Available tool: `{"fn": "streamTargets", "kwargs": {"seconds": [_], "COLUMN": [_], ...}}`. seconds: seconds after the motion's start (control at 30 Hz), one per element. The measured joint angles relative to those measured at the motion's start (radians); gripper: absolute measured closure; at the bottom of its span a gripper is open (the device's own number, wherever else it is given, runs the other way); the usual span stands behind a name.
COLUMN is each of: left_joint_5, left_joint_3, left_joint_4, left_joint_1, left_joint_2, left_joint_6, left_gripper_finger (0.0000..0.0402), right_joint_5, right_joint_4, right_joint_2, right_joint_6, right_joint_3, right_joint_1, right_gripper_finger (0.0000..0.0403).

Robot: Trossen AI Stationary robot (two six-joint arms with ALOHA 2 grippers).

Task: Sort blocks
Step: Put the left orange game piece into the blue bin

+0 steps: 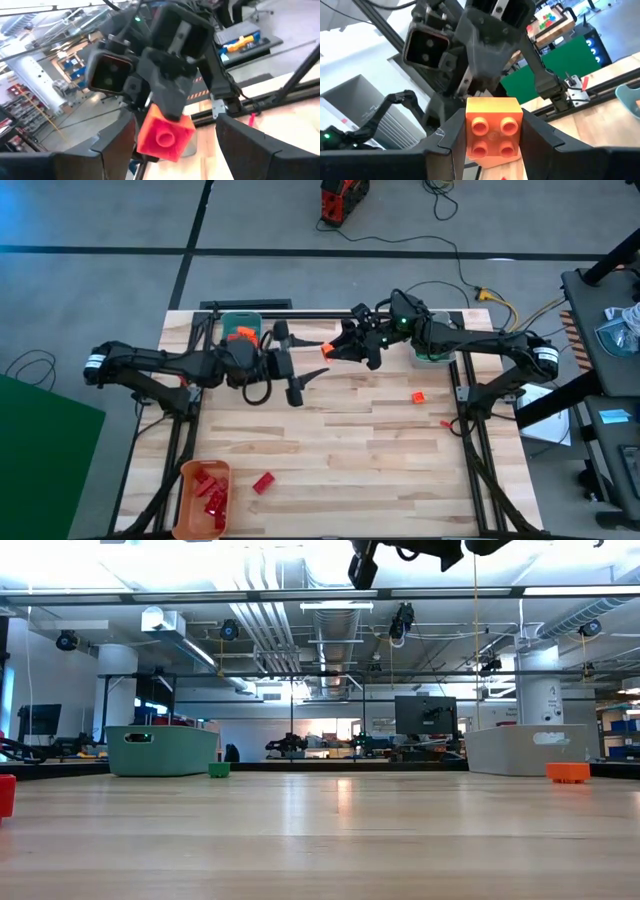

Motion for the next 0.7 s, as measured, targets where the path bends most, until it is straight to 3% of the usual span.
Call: {"fn": "streamTargets", "kwargs": {"seconds": [0.13, 0.4, 0.7], "left_joint_5": [-0.001, -0.098, -0.099], "left_joint_3": [0.000, 0.067, 0.151], "left_joint_4": [0.010, 0.001, -0.159], "left_joint_1": [0.001, 0.000, 0.000], "left_joint_2": [0.034, 0.079, 0.107], "left_joint_6": [0.045, 0.112, 0.121], "left_gripper_finger": [0.0150, 0.0150, 0.0155], "right_joint_5": [0.007, 0.018, 0.018], "right_joint_4": [0.000, 0.000, 0.000], "right_joint_2": [0.002, 0.004, 0.004], "right_joint_6": [0.044, 0.101, 0.094], "right_joint_3": [0.000, 0.000, 0.000], "right_joint_1": [0.000, 0.000, 0.000], "right_gripper_finger": [0.0271, 0.0271, 0.0271]}}
